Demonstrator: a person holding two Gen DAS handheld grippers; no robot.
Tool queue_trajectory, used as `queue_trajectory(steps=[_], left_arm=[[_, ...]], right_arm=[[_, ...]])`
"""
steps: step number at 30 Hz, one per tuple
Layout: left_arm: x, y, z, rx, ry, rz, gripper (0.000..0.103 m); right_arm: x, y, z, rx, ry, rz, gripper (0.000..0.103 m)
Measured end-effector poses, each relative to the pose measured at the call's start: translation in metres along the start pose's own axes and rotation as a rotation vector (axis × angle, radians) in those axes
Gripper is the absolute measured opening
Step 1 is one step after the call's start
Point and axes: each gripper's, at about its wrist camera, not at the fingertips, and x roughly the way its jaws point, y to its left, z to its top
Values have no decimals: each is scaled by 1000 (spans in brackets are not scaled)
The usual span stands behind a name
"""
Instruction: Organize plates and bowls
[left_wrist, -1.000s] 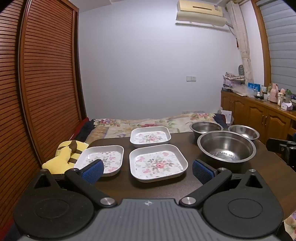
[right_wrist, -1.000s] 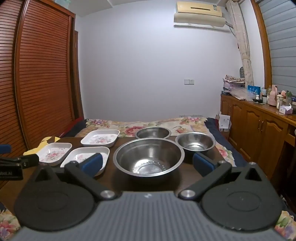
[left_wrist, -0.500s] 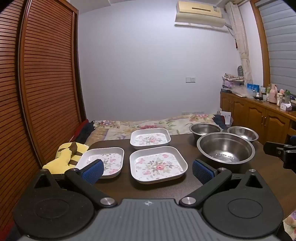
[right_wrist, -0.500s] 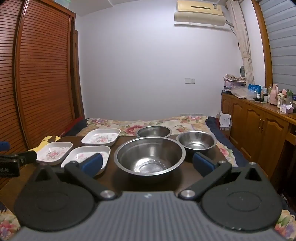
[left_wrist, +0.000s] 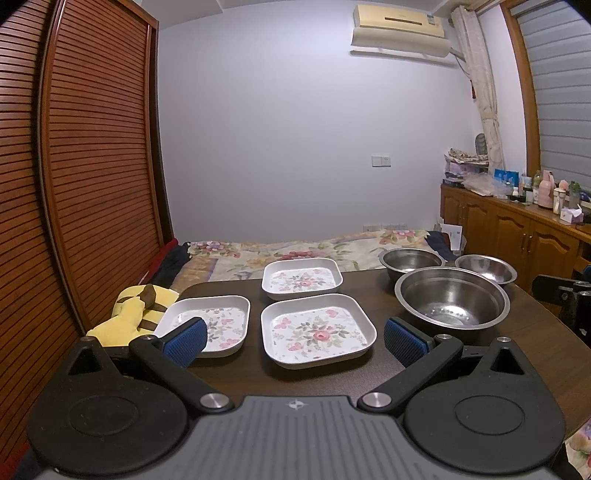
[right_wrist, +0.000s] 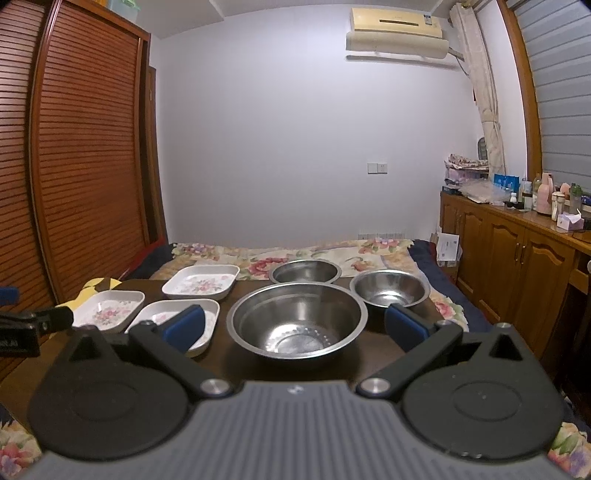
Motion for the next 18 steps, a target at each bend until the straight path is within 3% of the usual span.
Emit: queue_trajectory(steps=[18], left_arm=[[0, 2, 0, -2, 3, -1, 103]], right_arm=[[-2, 1, 1, 2, -11, 1, 103]])
